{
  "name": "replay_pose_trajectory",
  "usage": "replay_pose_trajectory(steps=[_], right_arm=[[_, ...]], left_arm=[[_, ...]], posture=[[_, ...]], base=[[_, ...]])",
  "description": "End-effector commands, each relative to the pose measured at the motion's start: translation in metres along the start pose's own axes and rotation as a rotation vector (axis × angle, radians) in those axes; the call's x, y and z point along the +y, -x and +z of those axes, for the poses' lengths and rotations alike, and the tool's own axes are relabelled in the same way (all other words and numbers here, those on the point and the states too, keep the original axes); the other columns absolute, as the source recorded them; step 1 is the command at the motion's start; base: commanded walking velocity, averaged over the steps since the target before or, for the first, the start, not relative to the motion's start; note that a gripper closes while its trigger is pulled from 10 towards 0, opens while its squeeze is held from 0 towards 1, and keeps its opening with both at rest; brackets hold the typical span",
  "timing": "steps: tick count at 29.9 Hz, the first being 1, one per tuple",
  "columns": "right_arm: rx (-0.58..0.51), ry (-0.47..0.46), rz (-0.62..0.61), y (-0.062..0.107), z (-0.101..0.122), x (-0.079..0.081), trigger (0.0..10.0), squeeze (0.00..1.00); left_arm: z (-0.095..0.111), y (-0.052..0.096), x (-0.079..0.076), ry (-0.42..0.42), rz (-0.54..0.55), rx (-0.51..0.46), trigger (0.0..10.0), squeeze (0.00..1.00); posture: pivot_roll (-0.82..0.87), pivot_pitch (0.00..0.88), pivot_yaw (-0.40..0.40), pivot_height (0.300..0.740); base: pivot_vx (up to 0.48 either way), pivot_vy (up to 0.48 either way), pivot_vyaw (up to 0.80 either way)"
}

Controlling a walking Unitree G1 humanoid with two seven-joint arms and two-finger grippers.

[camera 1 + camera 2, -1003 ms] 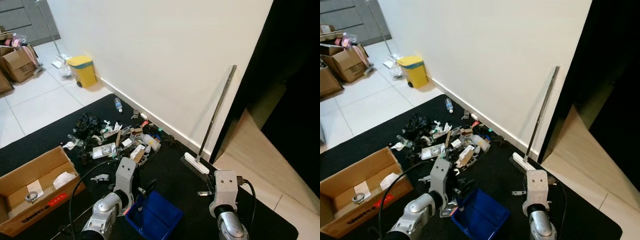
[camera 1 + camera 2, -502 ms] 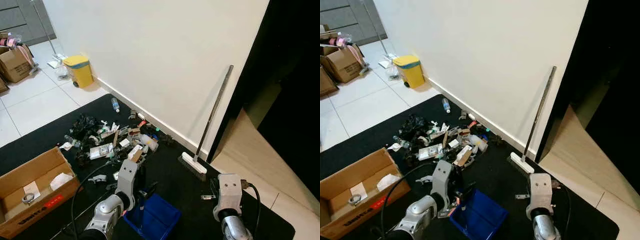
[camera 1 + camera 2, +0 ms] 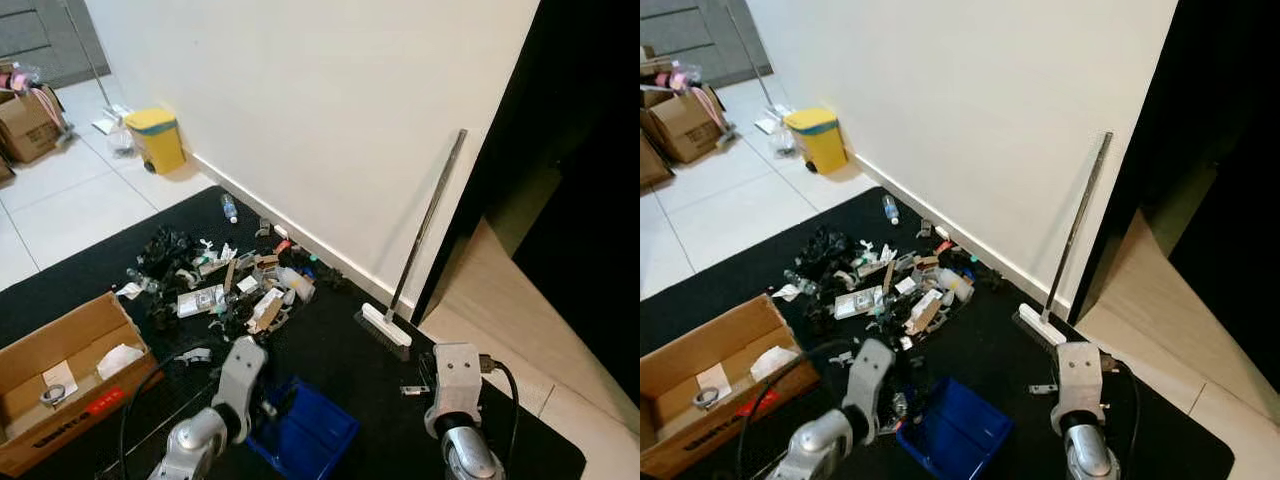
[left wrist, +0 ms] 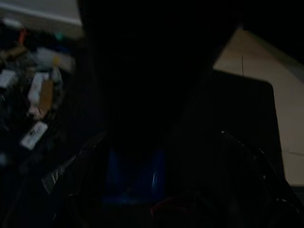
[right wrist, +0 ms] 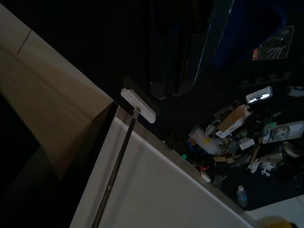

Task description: Sweep floor

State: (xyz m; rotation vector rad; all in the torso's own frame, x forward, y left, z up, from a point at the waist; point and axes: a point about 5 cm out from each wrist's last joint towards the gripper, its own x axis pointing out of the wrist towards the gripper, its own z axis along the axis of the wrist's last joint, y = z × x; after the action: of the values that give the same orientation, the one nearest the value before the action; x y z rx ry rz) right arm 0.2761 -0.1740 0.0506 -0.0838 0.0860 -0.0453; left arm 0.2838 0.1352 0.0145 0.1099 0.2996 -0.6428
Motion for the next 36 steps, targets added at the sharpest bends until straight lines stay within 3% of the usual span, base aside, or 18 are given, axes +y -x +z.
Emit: replay_pose_trajectory(steps=[1, 8, 9, 10, 11, 12, 16, 17, 19, 20, 22, 24, 30, 31, 32, 33, 36], right_arm=[[0.03, -0.005, 0.006, 0.004, -0.006, 0.001, 10.0, 0.0], [0.032, -0.002, 0.005, 0.006, -0.007, 0.0, 10.0, 0.0], [0.032, -0.001, 0.002, 0.007, -0.007, -0.002, 10.0, 0.0], [0.034, 0.001, -0.001, 0.008, -0.007, -0.003, 10.0, 0.0], [0.034, 0.001, -0.001, 0.008, -0.007, -0.003, 10.0, 0.0], [0.034, 0.001, -0.001, 0.008, -0.007, -0.003, 10.0, 0.0], [0.035, 0.0, -0.001, 0.007, -0.007, -0.003, 10.0, 0.0], [0.033, -0.001, 0.003, 0.006, -0.006, -0.001, 10.0, 0.0], [0.031, -0.001, 0.004, 0.005, -0.006, -0.001, 10.0, 0.0], [0.029, -0.002, 0.006, 0.004, -0.005, 0.0, 10.0, 0.0], [0.028, -0.002, 0.007, 0.003, -0.005, 0.0, 10.0, 0.0], [0.027, -0.002, 0.007, 0.003, -0.004, 0.0, 10.0, 0.0], [0.031, -0.003, 0.003, 0.005, -0.006, 0.0, 10.0, 0.0], [0.032, -0.002, 0.001, 0.005, -0.006, -0.001, 10.0, 0.0], [0.032, -0.002, 0.0, 0.005, -0.006, -0.001, 10.0, 0.0], [0.032, -0.003, -0.003, 0.005, -0.007, -0.001, 10.0, 0.0], [0.031, -0.003, -0.006, 0.005, -0.007, -0.002, 10.0, 0.0]], left_arm=[[-0.006, -0.001, -0.005, -0.008, -0.004, 0.031, 10.0, 0.0], [-0.006, -0.003, -0.005, -0.012, 0.035, 0.034, 10.0, 0.0], [-0.004, -0.003, -0.001, -0.003, 0.069, 0.024, 7.0, 0.0], [0.001, -0.003, 0.005, 0.003, 0.116, 0.003, 5.3, 0.0], [0.001, -0.003, 0.005, 0.003, 0.116, 0.003, 5.3, 0.0], [0.002, -0.003, 0.006, 0.001, 0.126, -0.003, 3.9, 0.0], [0.006, -0.004, 0.012, 0.02, 0.174, -0.017, 3.6, 0.0], [0.01, -0.006, 0.015, 0.036, 0.207, -0.027, 3.0, 0.0], [0.011, -0.007, 0.016, 0.038, 0.212, -0.029, 3.1, 0.0], [0.013, -0.009, 0.016, 0.036, 0.215, -0.034, 2.1, 0.0], [0.014, -0.01, 0.016, 0.035, 0.217, -0.037, 2.1, 0.0], [0.016, -0.011, 0.016, 0.031, 0.215, -0.039, 0.0, 0.0], [0.02, -0.013, 0.015, 0.014, 0.193, -0.054, 0.0, 0.0], [0.021, -0.013, 0.014, 0.01, 0.186, -0.061, 0.7, 0.0], [0.022, -0.013, 0.014, 0.008, 0.182, -0.065, 0.7, 0.0], [0.025, -0.013, 0.015, 0.0, 0.184, -0.076, 10.0, 0.0], [0.031, -0.013, 0.017, -0.032, 0.183, -0.103, 10.0, 0.0]], posture=[[-0.1, 0.262, 0.014, 0.74], [-0.11, 0.266, 0.012, 0.74], [-0.11, 0.264, 0.013, 0.74], [-0.11, 0.262, 0.011, 0.74], [-0.11, 0.262, 0.011, 0.74], [-0.11, 0.262, 0.011, 0.74], [-0.11, 0.256, 0.01, 0.74], [-0.11, 0.254, 0.009, 0.74], [-0.11, 0.253, 0.009, 0.74], [-0.11, 0.25, 0.011, 0.74], [-0.11, 0.25, 0.011, 0.74], [-0.11, 0.247, 0.014, 0.74], [-0.1, 0.236, 0.026, 0.74], [-0.1, 0.229, 0.03, 0.74], [-0.1, 0.229, 0.03, 0.74], [-0.1, 0.224, 0.034, 0.74], [-0.1, 0.217, 0.037, 0.74]], base=[[0.0, 0.0, 0.0], [0.0, 0.0, 0.0], [0.0, 0.0, 0.0], [0.0, 0.0, 0.0], [0.0, 0.0, 0.0], [0.0, 0.0, 0.0], [0.0, 0.0, 0.0], [0.0, 0.0, 0.0], [0.0, 0.0, 0.0], [0.0, 0.0, 0.0], [0.0, 0.0, 0.0], [0.0, 0.0, 0.0], [0.0, 0.0, 0.0], [0.0, 0.0, 0.0], [0.0, 0.0, 0.0], [0.0, 0.0, 0.0], [0.0, 0.0, 0.0]])
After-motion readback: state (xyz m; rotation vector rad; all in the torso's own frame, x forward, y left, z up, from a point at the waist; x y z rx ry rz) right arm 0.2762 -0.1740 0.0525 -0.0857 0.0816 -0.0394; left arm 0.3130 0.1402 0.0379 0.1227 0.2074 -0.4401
